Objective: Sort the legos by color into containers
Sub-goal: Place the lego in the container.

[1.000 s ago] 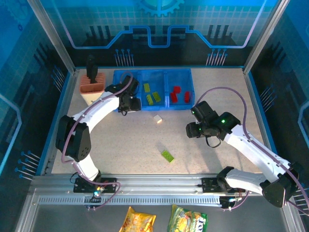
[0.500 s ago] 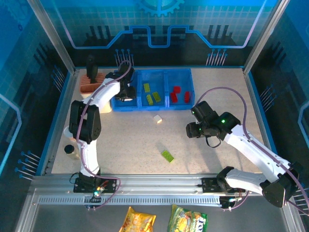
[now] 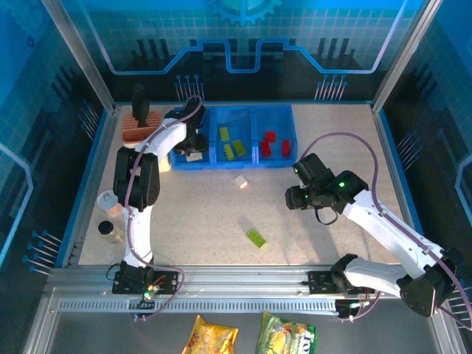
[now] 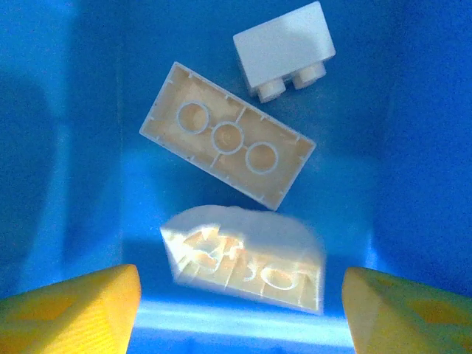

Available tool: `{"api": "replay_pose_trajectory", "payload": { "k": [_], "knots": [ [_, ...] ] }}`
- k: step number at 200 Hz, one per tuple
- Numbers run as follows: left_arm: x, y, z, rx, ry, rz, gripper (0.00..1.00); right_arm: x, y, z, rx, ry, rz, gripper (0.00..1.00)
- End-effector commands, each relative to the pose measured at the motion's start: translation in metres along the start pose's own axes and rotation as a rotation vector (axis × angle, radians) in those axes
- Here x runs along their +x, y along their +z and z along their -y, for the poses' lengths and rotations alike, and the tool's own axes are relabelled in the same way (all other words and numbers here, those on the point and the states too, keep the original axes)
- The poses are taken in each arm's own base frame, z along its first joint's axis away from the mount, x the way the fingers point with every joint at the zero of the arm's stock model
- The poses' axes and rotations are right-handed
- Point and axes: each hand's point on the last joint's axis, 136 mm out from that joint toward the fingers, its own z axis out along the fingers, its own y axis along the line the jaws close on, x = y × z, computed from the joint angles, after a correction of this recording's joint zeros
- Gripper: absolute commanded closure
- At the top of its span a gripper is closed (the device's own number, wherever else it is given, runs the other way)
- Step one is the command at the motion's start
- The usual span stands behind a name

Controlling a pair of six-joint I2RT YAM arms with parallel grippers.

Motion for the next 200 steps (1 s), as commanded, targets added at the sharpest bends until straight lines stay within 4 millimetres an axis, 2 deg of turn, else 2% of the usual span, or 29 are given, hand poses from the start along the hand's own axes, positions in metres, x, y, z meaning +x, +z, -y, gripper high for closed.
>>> {"api": "replay_pose_trajectory", "payload": {
  "k": [1,51,102,139,167,200],
  "knots": [
    [-0.002,-0.007,-0.006,-0.008,0.004,-0.001,0.25,-0.004,-0.009,0.003,0.002,0.012,0.019,0.48],
    [-0.004,-0.037,-0.004,0.037,-0.013,0.038,0.26,-0.005,-0.008,0.002,-0.001,0.009,0.017,0.48],
    [0.014,-0.078,0.011,0.106,-0.006,0.067,0.29,-0.008,-0.004,-0.002,-0.012,0.010,0.013,0.48],
    [0.039,-0.102,0.039,0.176,0.052,0.080,0.31,-0.010,-0.004,-0.005,-0.020,0.001,0.010,0.48],
    [0.061,-0.113,0.075,0.253,0.178,0.096,0.32,-0.011,-0.004,-0.005,-0.018,0.000,0.012,0.48],
    [0.089,-0.118,0.118,0.353,0.367,0.097,0.33,-0.011,-0.005,-0.005,-0.020,0.000,0.016,0.48]
  ]
}}
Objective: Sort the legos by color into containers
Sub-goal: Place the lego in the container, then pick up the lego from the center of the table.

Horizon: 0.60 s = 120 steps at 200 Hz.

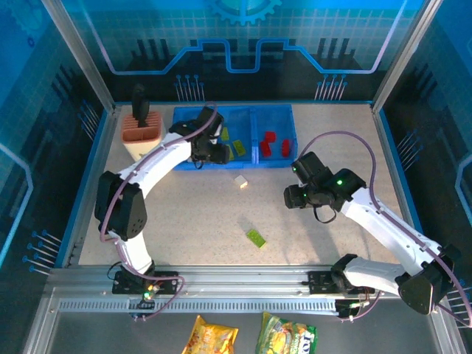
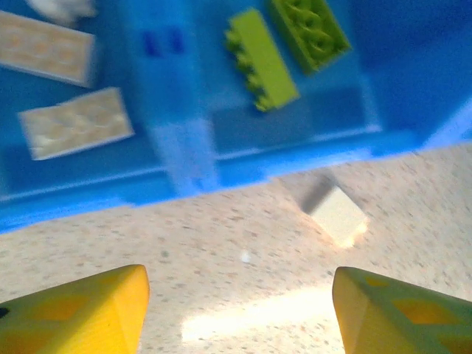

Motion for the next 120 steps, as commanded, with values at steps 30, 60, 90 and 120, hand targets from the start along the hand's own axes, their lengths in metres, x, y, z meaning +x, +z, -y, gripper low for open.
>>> {"api": "replay_pose_trajectory", "payload": {
  "k": [30,60,90,120],
  "knots": [
    [0.019,0.003,0.057,0.181,0.266,0.026,0.34,-0.008,-0.010,-0.001,-0.016,0.000,0.032,0.48],
    [0.022,0.015,0.060,0.202,0.339,0.051,0.34,-0.007,-0.011,0.000,-0.013,-0.001,0.032,0.48],
    [0.022,0.031,0.062,0.206,0.392,0.076,0.34,-0.007,-0.012,0.001,-0.011,0.001,0.037,0.48],
    [0.021,0.048,0.066,0.188,0.445,0.104,0.34,-0.007,-0.012,0.001,-0.010,0.002,0.039,0.48]
  ]
}}
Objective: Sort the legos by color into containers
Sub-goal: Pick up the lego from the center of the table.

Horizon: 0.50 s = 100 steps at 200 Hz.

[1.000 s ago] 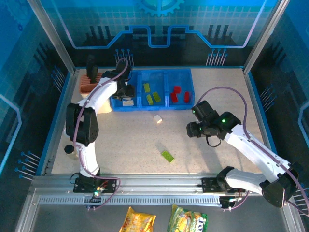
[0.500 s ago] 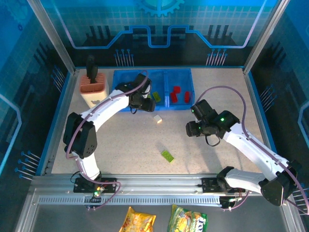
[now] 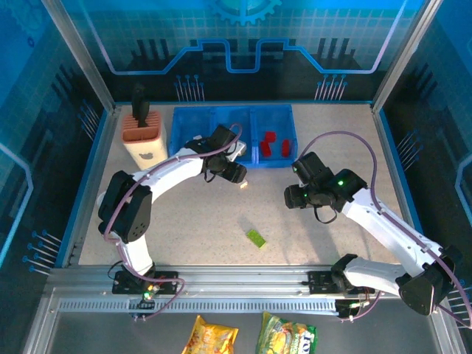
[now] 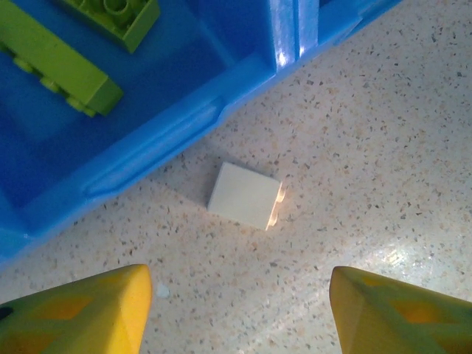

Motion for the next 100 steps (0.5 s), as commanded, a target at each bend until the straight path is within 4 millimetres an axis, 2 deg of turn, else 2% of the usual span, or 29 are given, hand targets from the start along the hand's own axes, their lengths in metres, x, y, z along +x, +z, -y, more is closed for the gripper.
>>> {"api": "replay_pose_trajectory", "payload": {
  "k": [1,100],
  "knots": [
    [-0.009,0.012,0.006,0.008,0.088,0.054,0.34,-0.007,-0.010,0.001,-0.007,0.002,0.031,0.48],
    [0.006,0.063,0.006,-0.016,0.159,0.030,0.32,-0.005,-0.013,0.005,0.003,0.005,0.034,0.48]
  ]
}}
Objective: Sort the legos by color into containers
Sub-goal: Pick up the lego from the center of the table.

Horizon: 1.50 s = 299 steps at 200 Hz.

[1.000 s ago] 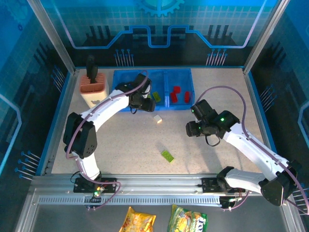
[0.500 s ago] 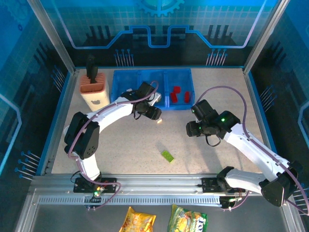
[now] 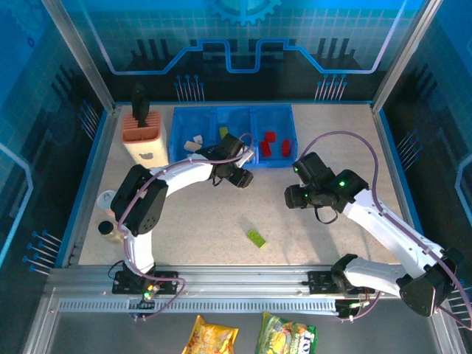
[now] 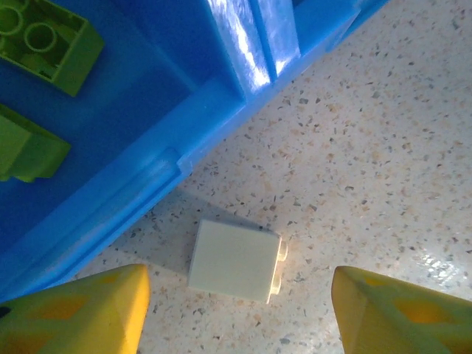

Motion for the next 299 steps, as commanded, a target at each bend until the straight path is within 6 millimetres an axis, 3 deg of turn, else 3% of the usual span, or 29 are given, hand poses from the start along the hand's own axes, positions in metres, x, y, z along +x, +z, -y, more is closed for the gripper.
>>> {"api": "replay_pose_trajectory", "payload": {
  "k": [1,78,154,225,299],
  "knots": [
    [0.005,0.013,0.000,-0.014,0.040,-0.003,0.32,-0.004,-0.010,0.005,0.006,0.004,0.024,0.48],
    [0.023,0.041,-0.003,-0.025,0.055,-0.063,0.32,-0.001,-0.012,0.007,0.011,0.008,0.022,0.48],
    [0.031,0.051,-0.002,-0.041,0.084,-0.089,0.38,0.000,-0.014,0.009,0.015,0.014,0.028,0.48],
    [0.031,0.048,0.000,-0.045,0.094,-0.083,0.50,0.000,-0.017,0.010,0.016,0.017,0.034,0.48],
    [0.026,0.029,0.003,-0.051,0.096,-0.059,0.51,0.000,-0.016,0.010,0.016,0.018,0.035,0.48]
  ]
}}
